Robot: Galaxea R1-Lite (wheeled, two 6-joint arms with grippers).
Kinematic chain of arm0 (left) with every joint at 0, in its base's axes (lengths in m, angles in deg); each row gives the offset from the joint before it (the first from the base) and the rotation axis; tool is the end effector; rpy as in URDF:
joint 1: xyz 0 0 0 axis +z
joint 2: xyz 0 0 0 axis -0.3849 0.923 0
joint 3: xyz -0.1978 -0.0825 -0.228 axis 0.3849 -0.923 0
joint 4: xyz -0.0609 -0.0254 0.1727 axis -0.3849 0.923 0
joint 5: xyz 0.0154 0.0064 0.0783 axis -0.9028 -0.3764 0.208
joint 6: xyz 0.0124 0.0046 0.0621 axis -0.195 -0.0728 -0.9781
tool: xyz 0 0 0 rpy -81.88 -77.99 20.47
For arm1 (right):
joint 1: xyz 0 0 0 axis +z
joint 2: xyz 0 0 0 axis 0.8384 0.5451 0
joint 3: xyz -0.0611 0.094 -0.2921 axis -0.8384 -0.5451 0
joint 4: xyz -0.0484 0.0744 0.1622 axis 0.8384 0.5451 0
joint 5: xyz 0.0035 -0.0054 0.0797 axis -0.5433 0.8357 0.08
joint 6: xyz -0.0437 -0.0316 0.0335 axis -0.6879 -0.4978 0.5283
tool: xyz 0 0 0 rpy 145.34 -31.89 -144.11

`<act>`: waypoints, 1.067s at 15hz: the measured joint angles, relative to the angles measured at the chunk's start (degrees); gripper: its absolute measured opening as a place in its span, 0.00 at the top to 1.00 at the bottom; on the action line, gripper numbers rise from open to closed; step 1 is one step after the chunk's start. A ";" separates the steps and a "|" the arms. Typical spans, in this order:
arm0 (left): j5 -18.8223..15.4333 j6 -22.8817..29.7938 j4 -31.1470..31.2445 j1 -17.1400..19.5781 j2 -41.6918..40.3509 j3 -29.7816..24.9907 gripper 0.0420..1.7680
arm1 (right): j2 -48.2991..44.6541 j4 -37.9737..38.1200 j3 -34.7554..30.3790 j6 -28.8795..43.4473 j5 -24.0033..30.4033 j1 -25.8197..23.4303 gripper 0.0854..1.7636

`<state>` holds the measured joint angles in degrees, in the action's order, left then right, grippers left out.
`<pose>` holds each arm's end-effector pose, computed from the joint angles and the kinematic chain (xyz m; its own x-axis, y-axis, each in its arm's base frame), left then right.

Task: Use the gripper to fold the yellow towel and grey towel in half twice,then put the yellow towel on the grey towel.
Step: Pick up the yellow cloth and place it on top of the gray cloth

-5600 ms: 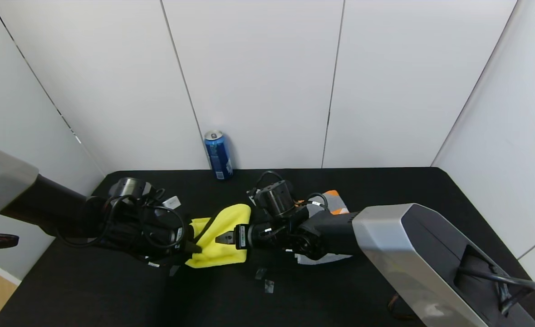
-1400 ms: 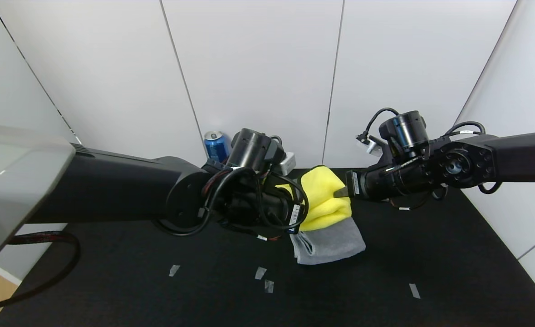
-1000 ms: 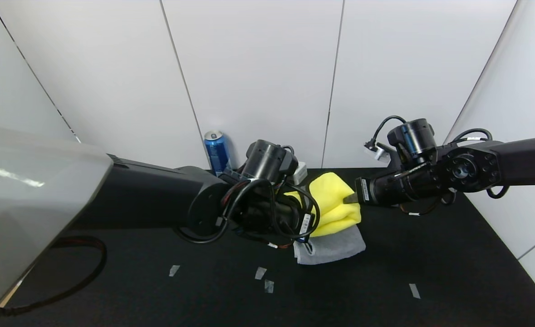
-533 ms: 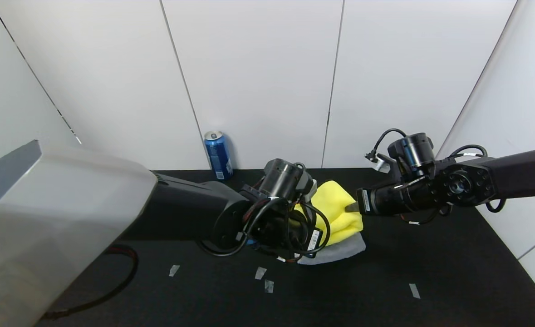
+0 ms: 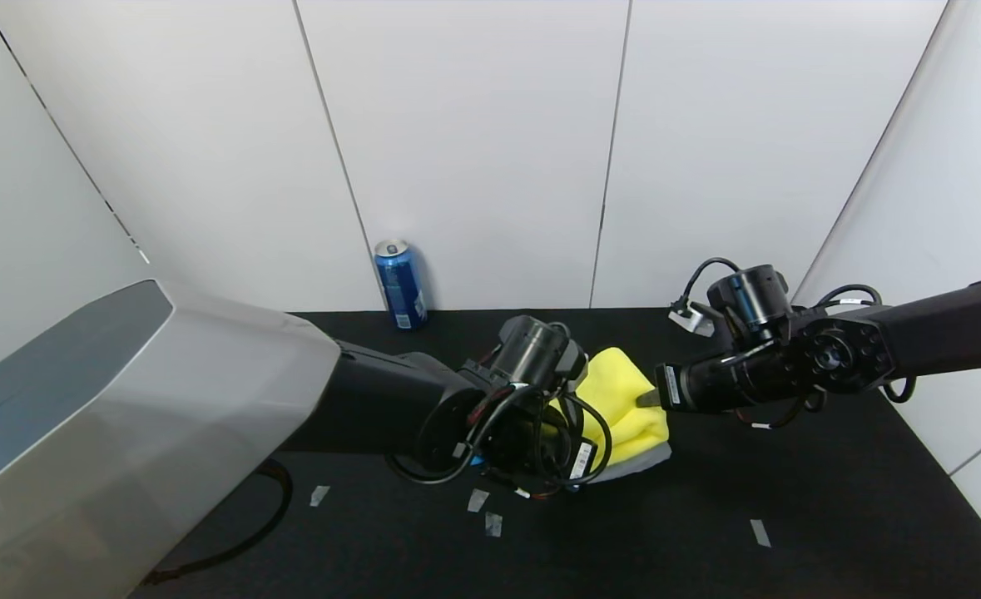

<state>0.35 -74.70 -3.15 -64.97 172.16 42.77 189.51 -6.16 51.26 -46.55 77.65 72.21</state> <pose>0.3341 -0.3046 0.0894 0.4911 -0.4498 -0.7460 0.5764 0.8099 -0.1089 0.4082 0.1333 0.1060 0.5350 0.4944 -0.6851 -0.2837 0.8690 0.4055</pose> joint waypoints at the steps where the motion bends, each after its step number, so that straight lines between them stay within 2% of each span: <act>1: 0.00 -0.05 0.00 -0.02 0.18 0.00 0.95 | 0.13 0.00 -0.13 0.07 0.00 -0.15 0.97; 2: 0.02 -0.11 0.04 -0.02 0.27 0.00 0.95 | 0.22 -0.12 -0.22 0.02 -0.15 -0.22 0.92; 5: 0.23 -0.30 0.61 -0.05 0.33 -0.11 0.69 | 0.26 -0.59 -0.33 0.05 -0.69 -0.20 0.64; 8: 0.30 -0.28 0.34 -0.05 0.32 -0.13 0.48 | 0.22 -1.38 -0.38 1.96 -0.72 0.41 0.45; 12: 0.56 -0.35 0.22 -0.05 -0.17 -0.27 0.30 | 0.04 -1.49 -0.66 2.30 -0.63 0.27 0.28; 16: 1.11 -0.33 0.22 -0.09 -1.79 -0.71 0.19 | -1.57 -1.45 -1.29 2.41 -0.50 -0.02 0.18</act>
<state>1.46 -75.03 -2.93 -65.06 170.36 42.06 187.94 -7.61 49.97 -44.13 77.15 72.18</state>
